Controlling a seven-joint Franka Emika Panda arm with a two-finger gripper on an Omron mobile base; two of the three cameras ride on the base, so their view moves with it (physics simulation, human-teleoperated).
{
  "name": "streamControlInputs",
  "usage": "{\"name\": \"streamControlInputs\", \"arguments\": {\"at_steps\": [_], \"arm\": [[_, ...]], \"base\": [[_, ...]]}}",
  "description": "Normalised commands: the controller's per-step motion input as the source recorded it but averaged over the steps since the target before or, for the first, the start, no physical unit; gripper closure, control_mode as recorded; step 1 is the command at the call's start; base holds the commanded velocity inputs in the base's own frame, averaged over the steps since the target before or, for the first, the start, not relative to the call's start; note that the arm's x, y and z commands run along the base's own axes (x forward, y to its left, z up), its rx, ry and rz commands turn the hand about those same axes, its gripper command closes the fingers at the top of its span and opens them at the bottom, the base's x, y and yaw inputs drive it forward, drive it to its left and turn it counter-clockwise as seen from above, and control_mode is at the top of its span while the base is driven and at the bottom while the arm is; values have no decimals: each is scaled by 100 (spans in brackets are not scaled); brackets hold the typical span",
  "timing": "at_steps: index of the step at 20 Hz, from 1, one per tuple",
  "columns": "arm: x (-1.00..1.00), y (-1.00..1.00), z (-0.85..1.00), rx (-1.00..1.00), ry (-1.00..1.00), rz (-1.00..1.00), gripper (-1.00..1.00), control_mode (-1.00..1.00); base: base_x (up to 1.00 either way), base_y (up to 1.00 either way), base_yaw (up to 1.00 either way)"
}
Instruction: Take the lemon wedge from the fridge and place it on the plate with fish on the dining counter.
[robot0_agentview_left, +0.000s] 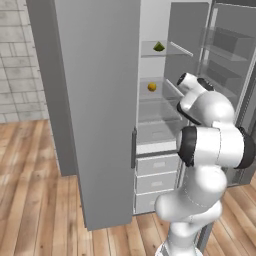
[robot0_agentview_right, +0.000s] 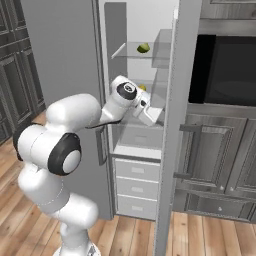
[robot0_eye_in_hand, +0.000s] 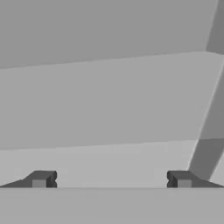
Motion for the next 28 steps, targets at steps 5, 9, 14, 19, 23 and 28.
{"name": "streamControlInputs", "arguments": {"at_steps": [5,9,14,19,23,28], "arm": [[-52,72,0,-3,2,-1,-100,-100],[-5,100,-1,-6,6,6,-100,-100],[-9,89,25,6,16,18,-100,-100],[-27,65,7,20,32,27,-100,-100],[-47,41,4,27,27,35,-100,-100],[-87,-7,-42,46,-11,37,-100,-100]], "base": [[0,0,0],[0,0,0],[0,0,0],[0,0,0],[0,0,0],[0,0,0]]}}
